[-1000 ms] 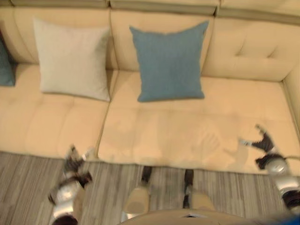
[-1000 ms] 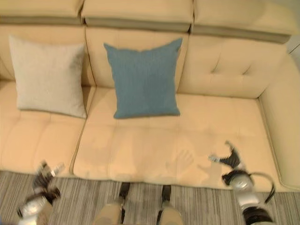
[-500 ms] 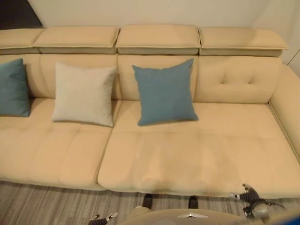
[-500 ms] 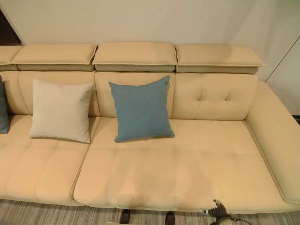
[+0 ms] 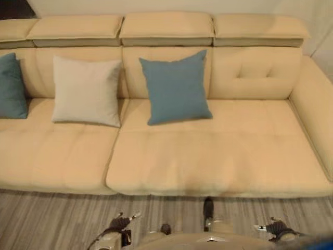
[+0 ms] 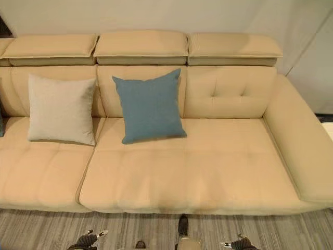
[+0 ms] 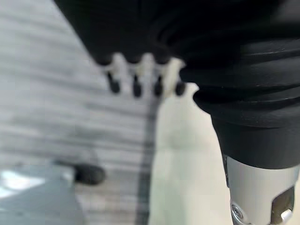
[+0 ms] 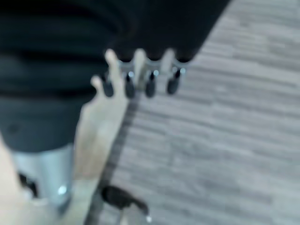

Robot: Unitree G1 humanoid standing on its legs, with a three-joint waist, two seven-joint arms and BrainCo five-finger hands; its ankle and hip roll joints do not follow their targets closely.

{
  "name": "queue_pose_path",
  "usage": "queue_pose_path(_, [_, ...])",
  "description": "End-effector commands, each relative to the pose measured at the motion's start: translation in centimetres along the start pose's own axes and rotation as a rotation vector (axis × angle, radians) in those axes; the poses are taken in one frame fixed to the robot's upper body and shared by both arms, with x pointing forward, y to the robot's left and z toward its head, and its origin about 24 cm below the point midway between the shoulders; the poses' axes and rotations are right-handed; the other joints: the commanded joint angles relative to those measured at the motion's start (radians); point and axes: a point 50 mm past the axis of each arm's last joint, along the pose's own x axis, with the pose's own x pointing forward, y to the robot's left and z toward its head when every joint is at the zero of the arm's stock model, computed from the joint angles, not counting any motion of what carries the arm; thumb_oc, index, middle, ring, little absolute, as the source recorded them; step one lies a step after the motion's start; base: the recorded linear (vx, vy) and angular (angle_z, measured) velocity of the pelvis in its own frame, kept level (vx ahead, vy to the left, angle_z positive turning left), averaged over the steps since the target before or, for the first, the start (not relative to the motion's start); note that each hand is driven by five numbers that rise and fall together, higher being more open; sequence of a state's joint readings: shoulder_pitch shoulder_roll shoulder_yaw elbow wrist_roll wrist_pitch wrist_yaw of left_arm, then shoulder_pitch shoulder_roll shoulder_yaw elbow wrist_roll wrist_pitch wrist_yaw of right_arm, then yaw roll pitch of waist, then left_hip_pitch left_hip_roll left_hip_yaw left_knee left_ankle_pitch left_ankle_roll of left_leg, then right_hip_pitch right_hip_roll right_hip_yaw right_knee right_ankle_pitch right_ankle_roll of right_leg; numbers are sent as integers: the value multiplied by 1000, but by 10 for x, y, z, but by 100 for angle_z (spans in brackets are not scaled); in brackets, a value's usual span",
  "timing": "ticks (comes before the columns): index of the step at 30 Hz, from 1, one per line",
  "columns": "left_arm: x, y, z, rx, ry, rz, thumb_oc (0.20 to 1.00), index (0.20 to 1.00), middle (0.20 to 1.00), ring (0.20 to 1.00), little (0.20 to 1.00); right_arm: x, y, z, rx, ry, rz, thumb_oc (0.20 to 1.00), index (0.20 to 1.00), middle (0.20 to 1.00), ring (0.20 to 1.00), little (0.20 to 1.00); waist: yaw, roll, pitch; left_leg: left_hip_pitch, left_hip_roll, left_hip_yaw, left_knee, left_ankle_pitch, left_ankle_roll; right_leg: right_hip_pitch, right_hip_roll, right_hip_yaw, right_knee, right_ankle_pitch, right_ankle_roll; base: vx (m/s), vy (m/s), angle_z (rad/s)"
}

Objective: Pick up all the scattered cushions and arrange them neatly on the sofa.

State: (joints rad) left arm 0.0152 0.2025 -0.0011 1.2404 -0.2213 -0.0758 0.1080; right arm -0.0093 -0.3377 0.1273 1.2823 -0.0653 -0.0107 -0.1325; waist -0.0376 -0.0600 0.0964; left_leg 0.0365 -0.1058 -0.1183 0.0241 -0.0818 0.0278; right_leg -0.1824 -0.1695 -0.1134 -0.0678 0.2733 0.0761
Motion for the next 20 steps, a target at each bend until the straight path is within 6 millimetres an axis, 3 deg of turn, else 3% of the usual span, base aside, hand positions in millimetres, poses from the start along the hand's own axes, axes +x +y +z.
queue_pose_path(1, [-2,29,-14,24,41,65,1000,1000,1000,1000,1000,4,-14,27,-46,-61,-37,1000,1000,1000,1000,1000,71,20,45,-53,43,-44,49,-5,-26,-6,29,-60,175,-197,70,-305,77,-118])
queue_pose_path(3, [-3,35,-17,39,63,78,1000,1000,1000,1000,1000,3,-8,20,-43,-35,-21,1000,1000,1000,1000,1000,80,35,37,-76,56,-50,54,16,-15,27,43,-20,310,-281,47,-188,-50,-47])
queue_pose_path(4, [-4,35,-26,47,89,83,1000,1000,1000,1000,1000,2,-4,9,-17,-1,-13,1000,1000,1000,1000,1000,106,18,1,-82,61,-46,43,24,-31,123,29,-61,202,-299,39,-35,-236,31])
queue_pose_path(5, [-5,35,-30,28,100,89,1000,1000,1000,1000,1000,1,0,6,-26,5,1,1000,1000,1000,1000,1000,112,5,-20,-73,74,-37,25,29,-47,155,33,-76,129,-300,39,50,-282,32])
queue_pose_path(8, [-6,34,-33,-3,117,90,1000,1000,1000,1000,1000,1,2,7,6,11,0,1000,1000,1000,1000,1000,103,-4,-37,-56,95,-31,-13,49,-64,187,56,-81,74,-294,39,17,-154,-6])
queue_pose_path(15, [-4,26,-28,33,110,65,1000,1000,1000,1000,1000,1,7,7,20,19,4,1000,1000,1000,1000,1000,90,9,-51,-33,109,-27,-99,99,-73,220,73,-99,-1,-276,38,-24,-69,18])
queue_pose_path(20, [-4,24,-27,45,109,62,1000,1000,1000,1000,1000,0,9,4,11,26,7,1000,1000,1000,1000,1000,87,13,-57,-25,111,-21,-111,101,-74,234,77,-97,-16,-271,39,-4,-5,-1])
